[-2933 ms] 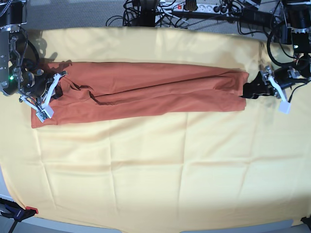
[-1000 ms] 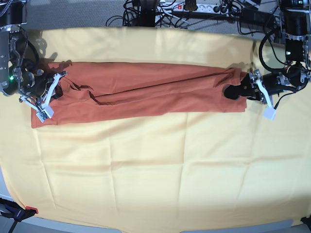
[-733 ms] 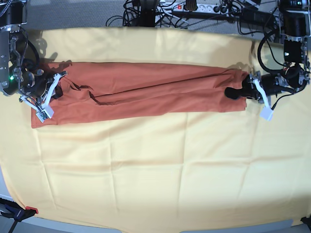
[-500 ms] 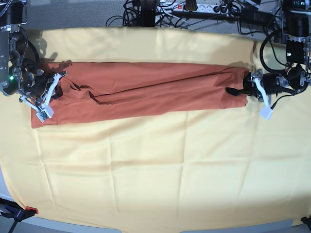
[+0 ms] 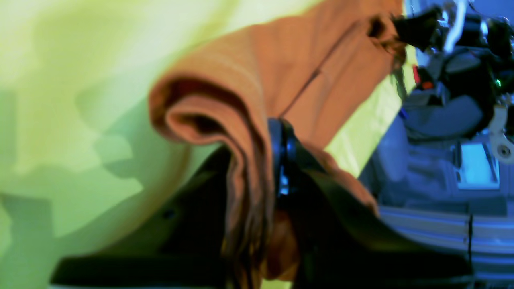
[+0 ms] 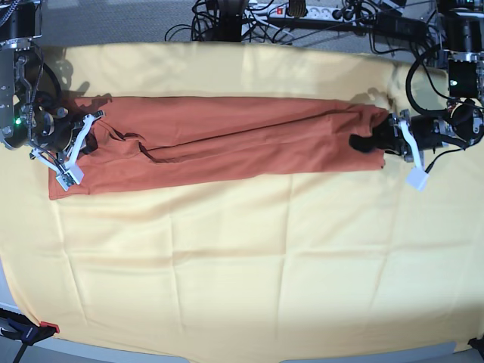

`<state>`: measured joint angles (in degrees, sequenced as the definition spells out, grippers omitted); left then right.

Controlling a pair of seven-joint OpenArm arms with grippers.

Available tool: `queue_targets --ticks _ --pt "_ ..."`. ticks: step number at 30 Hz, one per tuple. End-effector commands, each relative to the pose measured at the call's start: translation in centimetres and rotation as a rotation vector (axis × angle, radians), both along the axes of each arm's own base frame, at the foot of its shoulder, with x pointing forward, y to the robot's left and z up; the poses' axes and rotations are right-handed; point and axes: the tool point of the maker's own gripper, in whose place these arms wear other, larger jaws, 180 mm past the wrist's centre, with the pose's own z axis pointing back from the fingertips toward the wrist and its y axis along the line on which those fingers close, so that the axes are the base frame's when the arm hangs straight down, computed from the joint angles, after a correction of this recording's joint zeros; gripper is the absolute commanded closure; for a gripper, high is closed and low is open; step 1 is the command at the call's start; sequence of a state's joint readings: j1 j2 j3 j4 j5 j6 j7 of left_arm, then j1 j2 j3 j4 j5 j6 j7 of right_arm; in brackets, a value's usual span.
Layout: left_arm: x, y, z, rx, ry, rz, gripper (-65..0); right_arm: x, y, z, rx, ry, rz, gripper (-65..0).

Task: Fold the T-shirt properly
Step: 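Lift the strip's end with the left gripper and fold it toward the right gripper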

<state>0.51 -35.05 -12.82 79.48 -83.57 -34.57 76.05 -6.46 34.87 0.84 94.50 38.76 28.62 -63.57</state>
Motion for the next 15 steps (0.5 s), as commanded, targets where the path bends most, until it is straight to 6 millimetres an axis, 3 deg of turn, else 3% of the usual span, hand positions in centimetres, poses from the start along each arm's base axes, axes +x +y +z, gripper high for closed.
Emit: queue_targets --ticks 1,15 --pt "0.7 -0.4 1.6 -0.016 -0.054 -0.014 0.0 -0.8 -0.7 -0.7 -0.041 0.044 0.000 0.0" --pt "1.3 -11.3 5.3 -0.333 -0.258 -0.067 0.0 -0.9 -0.7 -0.7 -0.041 0.046 0.000 0.0"
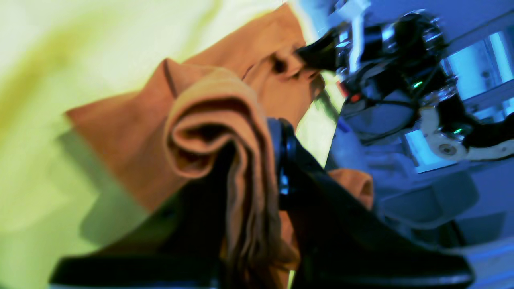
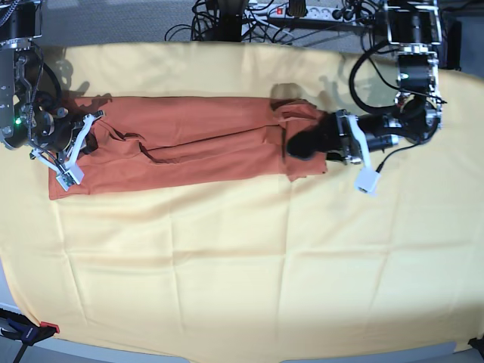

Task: Fold the T-shirt properly
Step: 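Lift the strip's end with the left gripper and fold it toward the right gripper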

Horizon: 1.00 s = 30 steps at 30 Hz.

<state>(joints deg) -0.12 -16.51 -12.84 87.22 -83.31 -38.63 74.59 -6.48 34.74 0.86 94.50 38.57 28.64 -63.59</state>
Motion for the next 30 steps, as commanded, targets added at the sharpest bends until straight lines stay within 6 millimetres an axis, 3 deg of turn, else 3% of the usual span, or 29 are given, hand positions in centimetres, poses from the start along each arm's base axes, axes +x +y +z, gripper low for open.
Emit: queue_targets --ticks 1,9,18,24,28,30 --pt "0.8 -0.5 1.8 -0.062 -0.057 0.016 0.0 -0.9 -0.7 -0.7 -0.039 0.046 0.000 0.0" --pt "2.6 -5.2 1.4 -0.125 -0.078 0.123 0.0 -0.9 -0.7 -0.7 -0.039 0.046 0.000 0.0" --pt "1.1 -12.3 0.5 -0.096 -0.088 0.021 0.0 -0.9 -0.7 -0.7 -0.039 0.046 0.001 0.0" --pt "1.5 -14.6 1.3 -0.111 -0.133 0.043 0.0 -1.1 -0.4 -0.7 -0.035 0.047 0.038 0.0" --pt "1.5 -16.0 2.1 -0.144 -0.136 0.046 -33.4 -1.0 -0.4 -0.7 -0.036 0.047 0.038 0.0" --pt "2.0 -16.1 1.9 -0.125 -0.152 0.074 -37.7 -1.0 -0.4 -0.7 -0.036 0.047 0.037 0.0"
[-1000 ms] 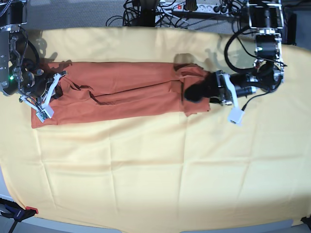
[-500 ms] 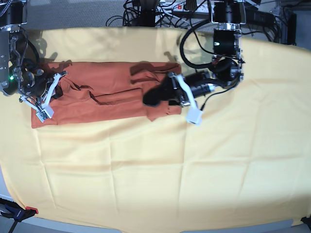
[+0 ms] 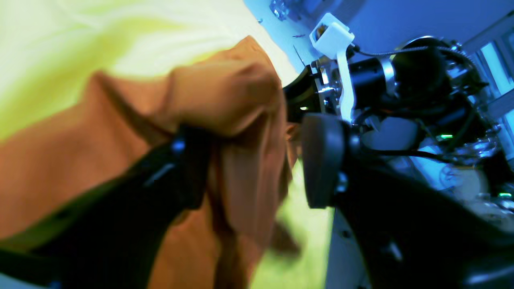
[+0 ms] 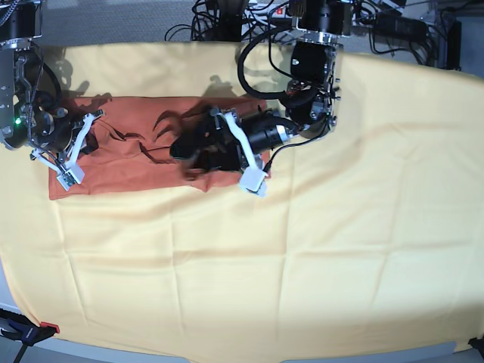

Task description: Fold the T-shirt properly

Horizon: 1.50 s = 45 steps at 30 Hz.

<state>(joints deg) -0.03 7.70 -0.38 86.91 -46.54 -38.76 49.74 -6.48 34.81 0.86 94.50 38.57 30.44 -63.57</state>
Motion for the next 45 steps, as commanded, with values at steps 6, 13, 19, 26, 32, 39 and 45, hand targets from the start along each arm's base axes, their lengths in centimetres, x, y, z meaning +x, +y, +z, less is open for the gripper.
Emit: queue_targets --ticks 6,13,19,26,32,39,45 --pt "0.7 -0.3 2.1 -0.079 -0.010 0.014 -36.9 -0.9 -0.6 -0.7 -0.037 0.046 0.005 -3.4" --pt "1.2 0.7 1.2 -0.024 -0.013 0.040 0.0 0.4 -0.2 0.5 -0.021 -0.018 0.004 -3.5" --pt "1.1 1.1 0.6 0.007 -0.011 0.034 0.0 4.9 -0.5 6.4 0.016 -0.216 -0.014 -3.8" --pt "0.6 2.8 -0.9 0.076 0.004 0.006 0.0 6.8 -6.7 12.9 0.007 -0.419 -0.210 -25.8" --pt "1.1 5.4 -1.4 0.130 -0.008 0.006 0.0 3.5 -10.4 11.7 0.025 -0.380 -0.341 -37.9" --pt "2.4 9.3 -0.4 0.189 -0.043 -0.021 0.0 0.7 -10.2 7.9 0.221 -0.296 -0.456 -39.5" --pt "3.3 13.2 0.2 0.242 -0.063 -0.009 0.0 -0.4 -7.6 4.9 0.418 -0.221 -0.492 -39.5"
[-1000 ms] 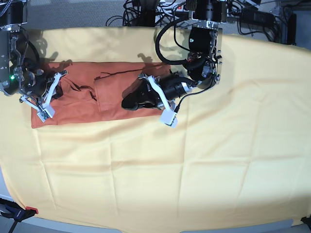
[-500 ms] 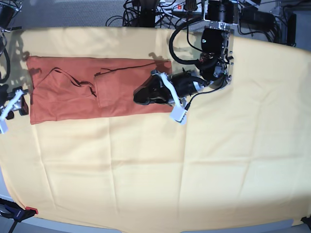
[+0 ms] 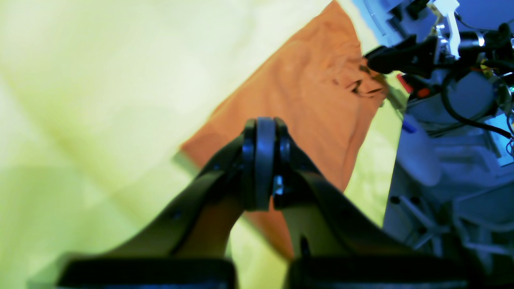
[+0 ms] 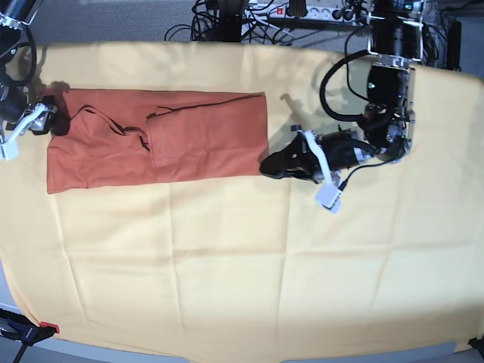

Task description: Fold the T-shirt properly

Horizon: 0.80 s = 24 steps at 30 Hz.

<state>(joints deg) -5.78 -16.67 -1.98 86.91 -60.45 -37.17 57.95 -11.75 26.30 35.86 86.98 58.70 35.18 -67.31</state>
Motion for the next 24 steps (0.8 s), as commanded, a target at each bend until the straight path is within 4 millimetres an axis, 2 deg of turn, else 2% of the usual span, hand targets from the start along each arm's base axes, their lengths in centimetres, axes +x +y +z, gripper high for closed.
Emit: queue_targets --ticks 1,9,14,18,22,24 --pt "1.2 0.8 2.1 -0.021 -0.065 0.014 0.0 0.9 -0.3 1.3 0.001 -0.055 0.002 -39.5" --pt "2.5 7.7 3.7 0.062 -0.099 0.098 0.0 0.5 1.5 0.0 0.059 -0.048 -0.009 -39.5" --pt "3.2 11.9 4.8 0.142 -0.130 0.154 0.0 -0.3 -0.2 -1.3 -0.047 0.030 -0.025 -39.5" --pt "3.3 13.8 5.2 0.193 -0.132 0.171 0.0 -1.1 -1.6 -2.2 -0.116 0.094 -0.062 -41.3" --pt "2.9 14.4 4.8 0.226 -0.117 0.165 0.0 -1.3 -2.2 -2.5 -0.144 0.110 -0.079 -45.3" --pt "2.9 14.5 4.8 0.230 -0.116 0.165 0.0 -1.2 -2.3 -2.4 -0.142 0.103 -0.090 -45.3"
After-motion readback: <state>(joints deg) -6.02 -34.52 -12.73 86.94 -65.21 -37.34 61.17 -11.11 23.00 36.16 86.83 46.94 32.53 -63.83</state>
